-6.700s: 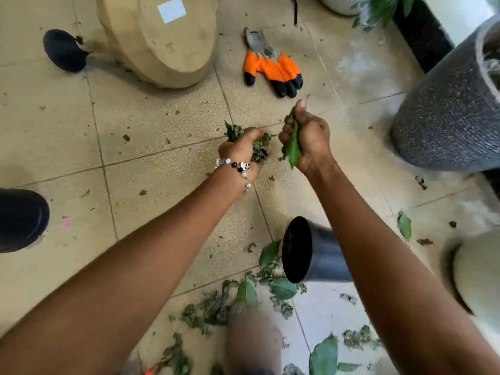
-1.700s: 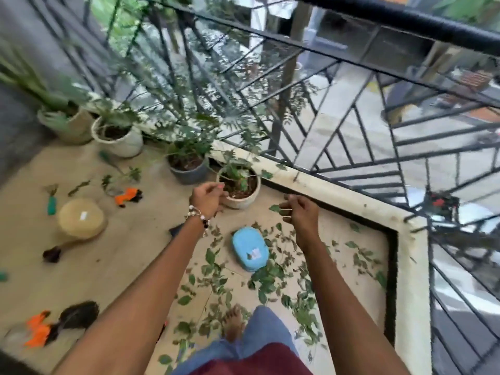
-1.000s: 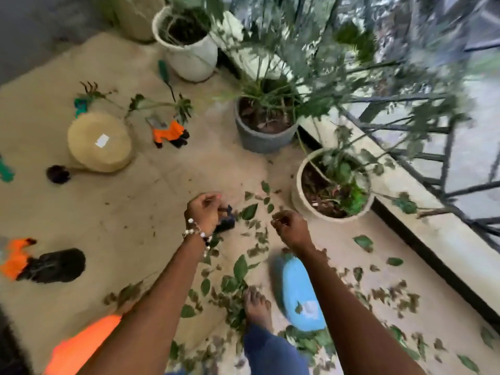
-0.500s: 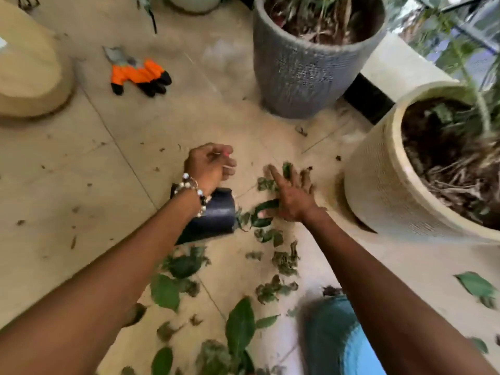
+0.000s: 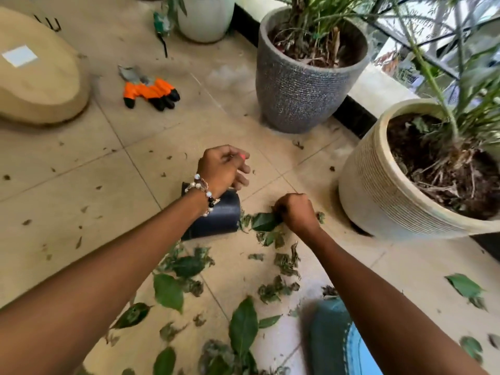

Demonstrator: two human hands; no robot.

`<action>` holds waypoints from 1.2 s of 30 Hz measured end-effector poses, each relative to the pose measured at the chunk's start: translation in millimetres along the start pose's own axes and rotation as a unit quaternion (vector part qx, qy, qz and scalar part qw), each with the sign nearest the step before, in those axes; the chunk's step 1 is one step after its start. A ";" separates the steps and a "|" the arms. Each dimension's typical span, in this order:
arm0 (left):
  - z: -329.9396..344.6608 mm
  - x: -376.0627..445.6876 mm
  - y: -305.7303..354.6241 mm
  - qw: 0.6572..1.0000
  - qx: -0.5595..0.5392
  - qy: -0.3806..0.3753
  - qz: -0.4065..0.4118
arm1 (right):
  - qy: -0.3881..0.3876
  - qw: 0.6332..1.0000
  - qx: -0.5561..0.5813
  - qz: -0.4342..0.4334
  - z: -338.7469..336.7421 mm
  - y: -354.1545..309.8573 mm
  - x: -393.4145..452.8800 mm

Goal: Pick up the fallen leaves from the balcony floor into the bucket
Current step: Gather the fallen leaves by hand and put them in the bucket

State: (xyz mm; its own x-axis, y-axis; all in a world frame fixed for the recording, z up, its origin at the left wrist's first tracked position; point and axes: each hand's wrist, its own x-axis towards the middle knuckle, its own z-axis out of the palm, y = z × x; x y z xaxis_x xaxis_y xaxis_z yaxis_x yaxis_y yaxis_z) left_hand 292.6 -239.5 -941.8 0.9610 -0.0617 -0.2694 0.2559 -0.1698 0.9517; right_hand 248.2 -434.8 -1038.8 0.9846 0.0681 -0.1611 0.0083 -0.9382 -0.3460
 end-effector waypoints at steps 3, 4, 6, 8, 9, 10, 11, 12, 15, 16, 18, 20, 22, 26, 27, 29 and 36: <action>-5.6 -7.6 -1.9 0.993 0.033 -0.113 -0.023 | 0.052 0.988 0.120 0.076 -15.1 1.2 -1.6; -6.5 -8.2 -3.2 0.987 0.056 -0.144 -0.039 | 0.058 0.979 0.167 0.100 -20.1 0.3 -3.9; -6.3 -9.7 -6.7 0.977 0.106 -0.175 -0.060 | 0.066 0.948 0.274 0.147 -28.5 -3.8 -12.2; -4.5 -10.6 -11.3 0.975 0.139 -0.164 -0.054 | 0.079 0.919 0.344 0.173 -35.7 -9.9 -20.0; -3.0 -10.0 -14.5 0.978 0.145 -0.145 -0.040 | 0.087 0.904 0.375 0.185 -39.5 -13.0 -22.6; -1.2 -9.8 -17.4 0.981 0.151 -0.118 -0.021 | 0.099 0.883 0.414 0.198 -43.2 -16.2 -24.9; 0.1 -8.2 -19.7 0.982 0.164 -0.089 0.000 | 0.113 0.854 0.462 0.210 -47.6 -19.9 -26.2; 1.7 -7.0 -19.8 0.982 0.176 -0.070 0.018 | 0.127 0.821 0.512 0.219 -51.8 -23.5 -26.1; 12.8 -11.7 -9.8 0.987 0.130 -0.090 0.008 | 0.158 0.742 0.615 0.216 -66.5 -40.5 -22.6; 18.3 -15.7 -4.6 0.990 0.093 -0.106 -0.027 | 0.165 0.722 0.640 0.207 -71.4 -47.8 -20.6; 26.8 -24.8 5.0 0.983 -0.001 -0.136 -0.125 | 0.164 0.676 0.693 0.187 -79.7 -64.5 -16.9; 33.0 -32.3 9.0 0.954 -0.138 -0.157 -0.215 | 0.133 0.644 0.733 0.175 -80.9 -77.0 -16.8; 37.2 -34.8 11.4 0.912 -0.278 -0.147 -0.265 | 0.099 0.667 0.718 0.171 -75.2 -86.0 -23.4; 51.4 -35.0 9.0 0.907 -0.298 -0.039 -0.293 | 0.122 0.903 0.411 0.029 -54.0 -94.6 -40.9; 53.2 -32.9 5.0 0.921 -0.256 -0.001 -0.293 | 0.121 0.936 0.330 -0.029 -50.2 -95.2 -44.8; 49.7 -27.3 -3.7 0.926 -0.229 0.034 -0.297 | 0.081 0.961 0.224 -0.138 -43.4 -91.1 -49.3; 53.8 -23.7 -13.7 0.894 -0.303 -0.009 -0.330 | 0.096 0.975 0.134 -0.150 -50.3 -53.9 -43.7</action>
State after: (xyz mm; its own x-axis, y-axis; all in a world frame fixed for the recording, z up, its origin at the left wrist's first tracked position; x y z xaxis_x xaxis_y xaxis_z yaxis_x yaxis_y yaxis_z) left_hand 260.7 -288.6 -956.3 0.5802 -0.1620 -0.7982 0.7810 0.3889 0.4887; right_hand 213.5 -404.3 -966.6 0.9595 0.2371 0.1518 0.2807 -0.7618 -0.5839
